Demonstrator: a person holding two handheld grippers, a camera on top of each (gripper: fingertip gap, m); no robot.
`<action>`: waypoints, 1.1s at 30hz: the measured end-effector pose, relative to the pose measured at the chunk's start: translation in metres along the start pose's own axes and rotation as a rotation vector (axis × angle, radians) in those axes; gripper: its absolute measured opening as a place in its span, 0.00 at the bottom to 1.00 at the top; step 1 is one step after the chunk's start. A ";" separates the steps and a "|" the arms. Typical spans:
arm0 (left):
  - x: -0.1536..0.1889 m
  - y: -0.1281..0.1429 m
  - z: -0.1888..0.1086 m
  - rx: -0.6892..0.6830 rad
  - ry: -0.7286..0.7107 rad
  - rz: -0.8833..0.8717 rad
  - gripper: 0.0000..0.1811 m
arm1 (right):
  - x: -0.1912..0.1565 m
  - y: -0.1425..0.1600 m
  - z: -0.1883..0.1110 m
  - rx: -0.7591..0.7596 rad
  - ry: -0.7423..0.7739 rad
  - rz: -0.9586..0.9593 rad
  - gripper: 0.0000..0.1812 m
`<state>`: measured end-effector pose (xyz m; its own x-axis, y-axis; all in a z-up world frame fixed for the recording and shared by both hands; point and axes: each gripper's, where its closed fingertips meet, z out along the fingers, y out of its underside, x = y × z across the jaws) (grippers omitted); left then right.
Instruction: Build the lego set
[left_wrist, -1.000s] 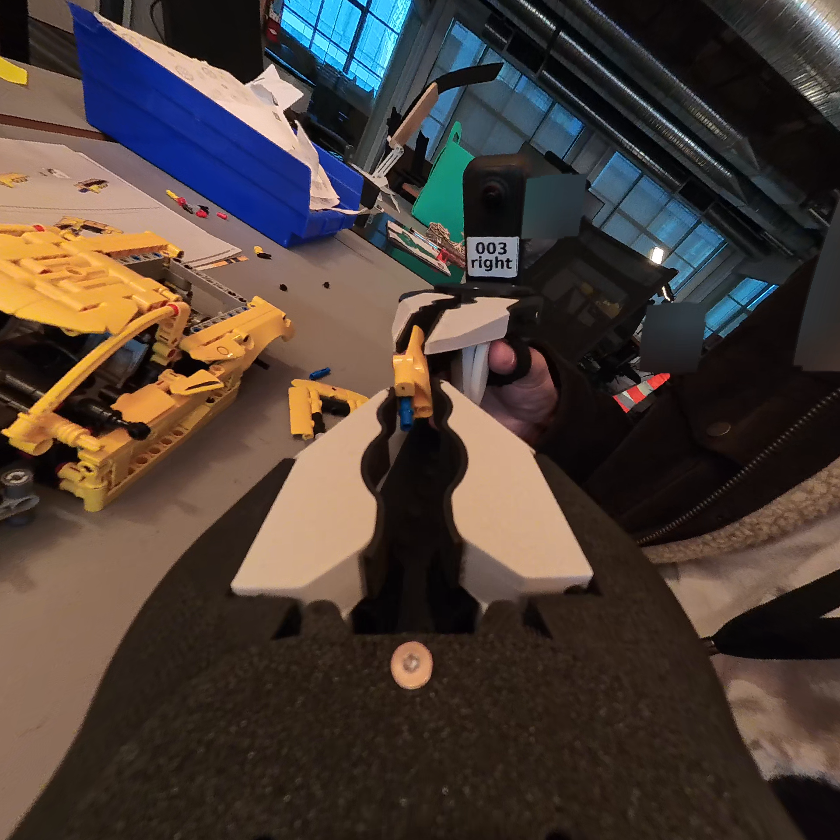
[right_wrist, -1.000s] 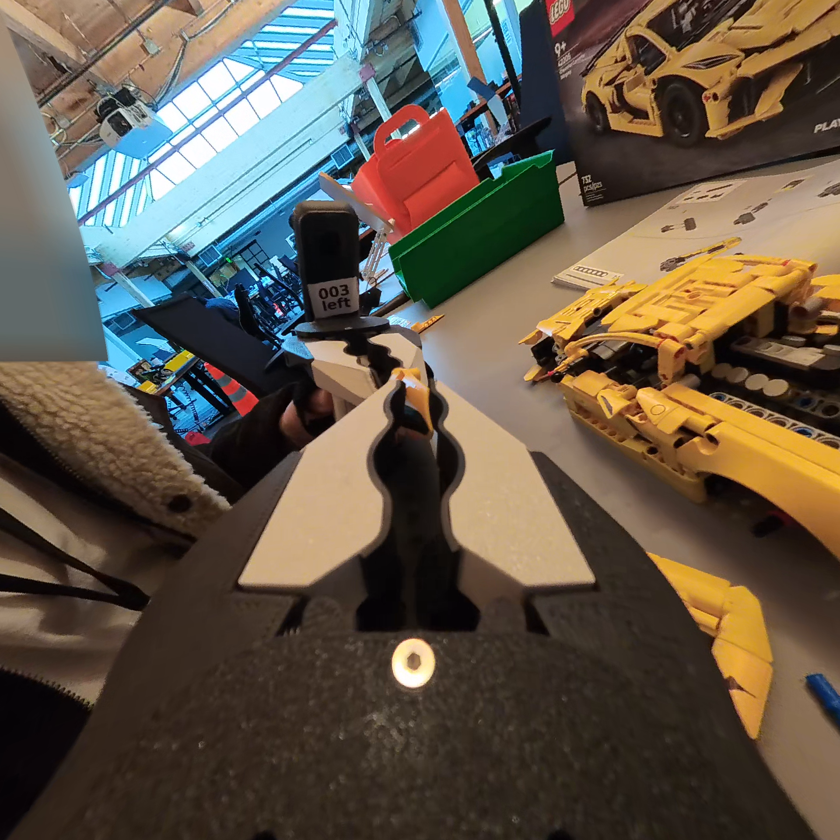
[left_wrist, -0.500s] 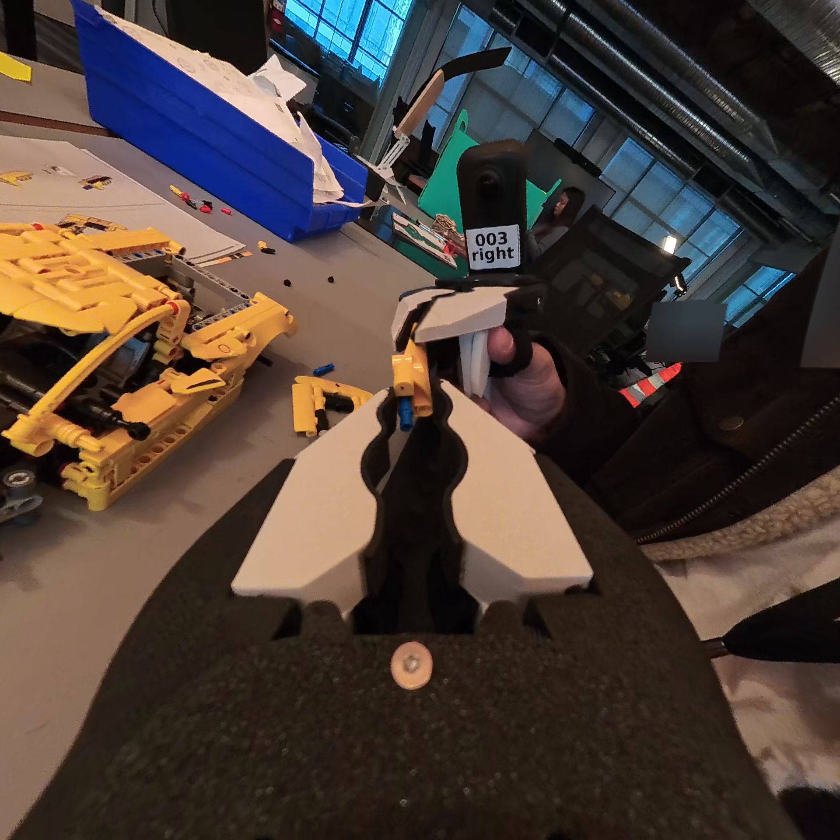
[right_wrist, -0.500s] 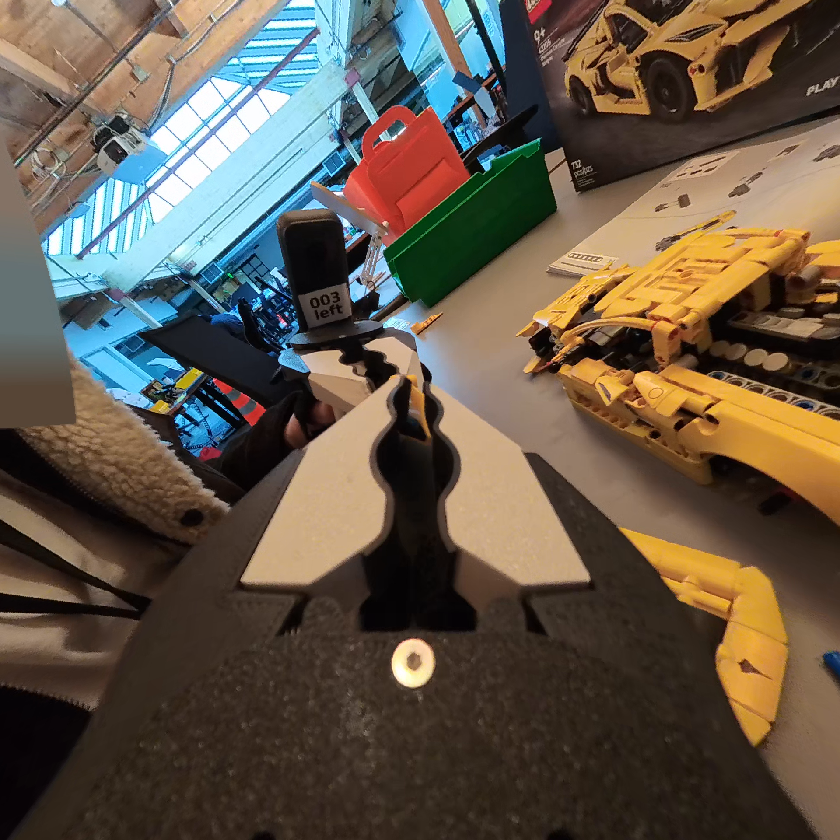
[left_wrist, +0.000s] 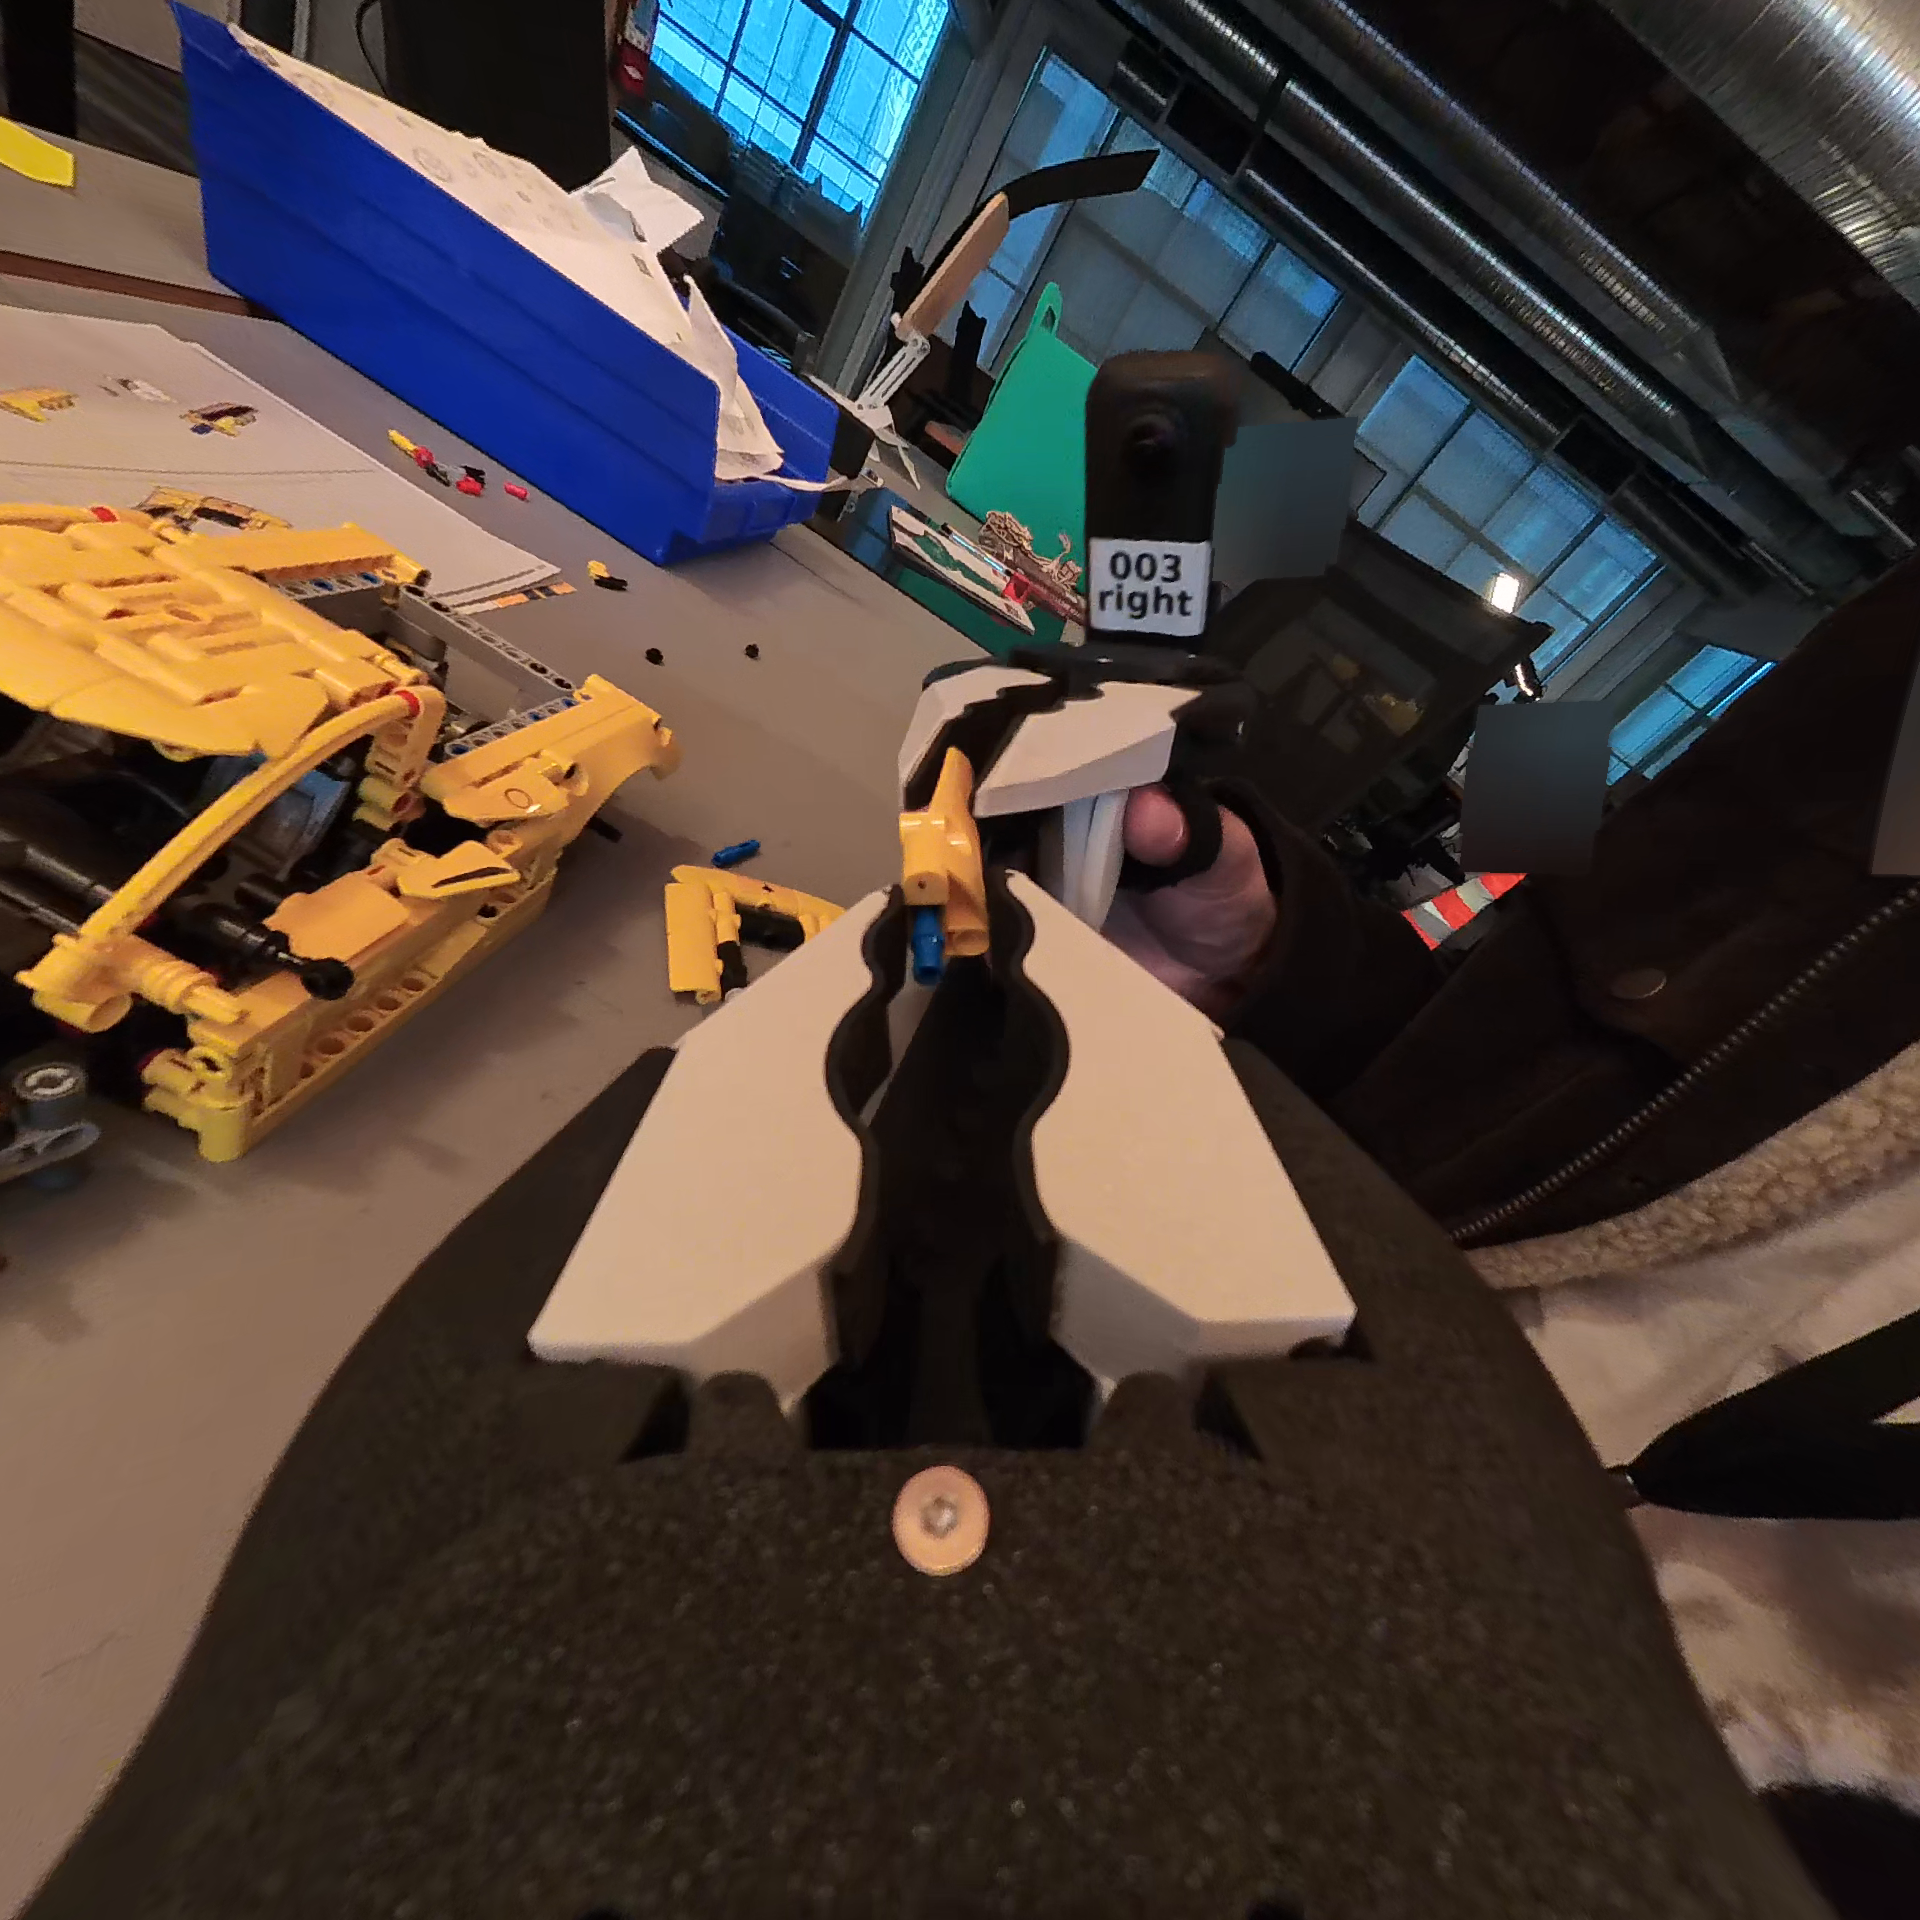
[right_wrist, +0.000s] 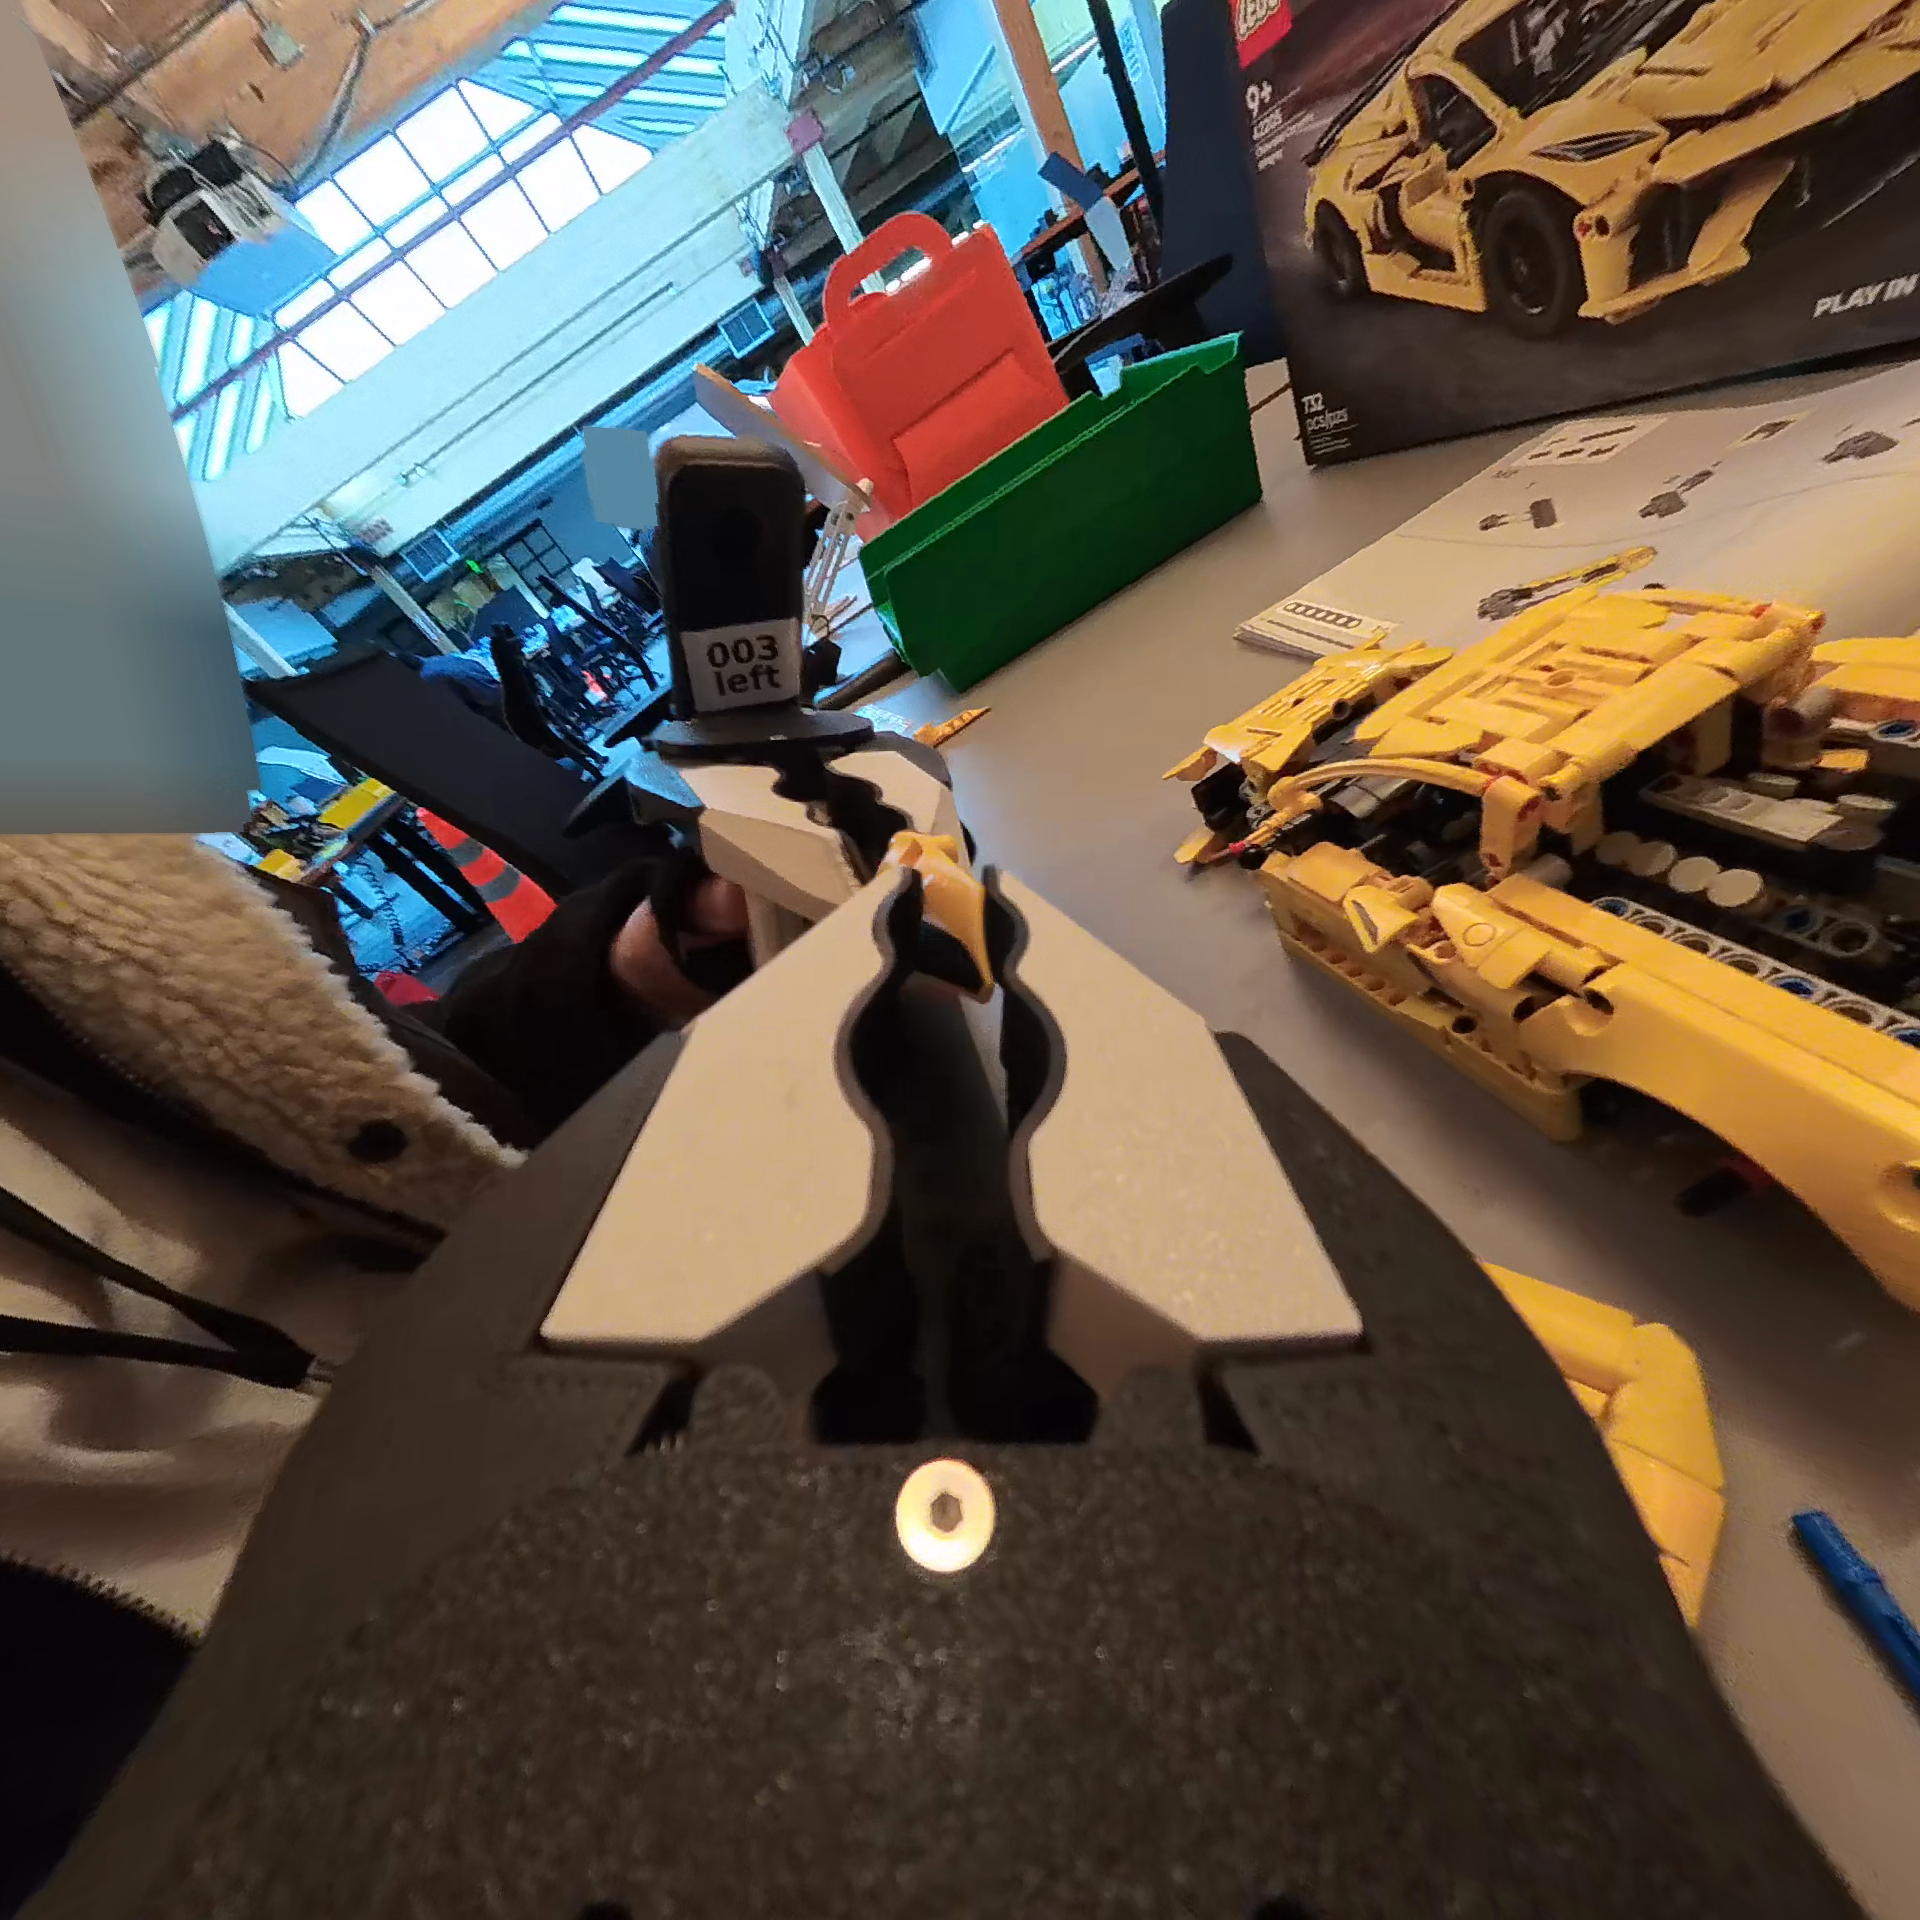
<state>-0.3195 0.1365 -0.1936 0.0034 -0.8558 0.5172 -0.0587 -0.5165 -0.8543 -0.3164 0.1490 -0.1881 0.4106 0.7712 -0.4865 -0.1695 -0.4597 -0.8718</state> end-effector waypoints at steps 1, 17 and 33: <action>0.000 0.000 0.000 -0.003 -0.002 0.001 0.08 | 0.000 0.000 0.000 -0.007 0.013 -0.025 0.06; -0.001 0.001 0.001 -0.008 -0.010 0.004 0.08 | 0.003 -0.002 0.000 0.001 0.043 0.015 0.04; 0.000 0.002 0.002 -0.009 -0.003 0.003 0.08 | 0.002 -0.002 -0.001 -0.003 0.054 -0.014 0.04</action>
<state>-0.3179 0.1355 -0.1950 0.0066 -0.8573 0.5148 -0.0682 -0.5140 -0.8551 -0.3146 0.1509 -0.1871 0.4605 0.7526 -0.4707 -0.1607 -0.4509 -0.8780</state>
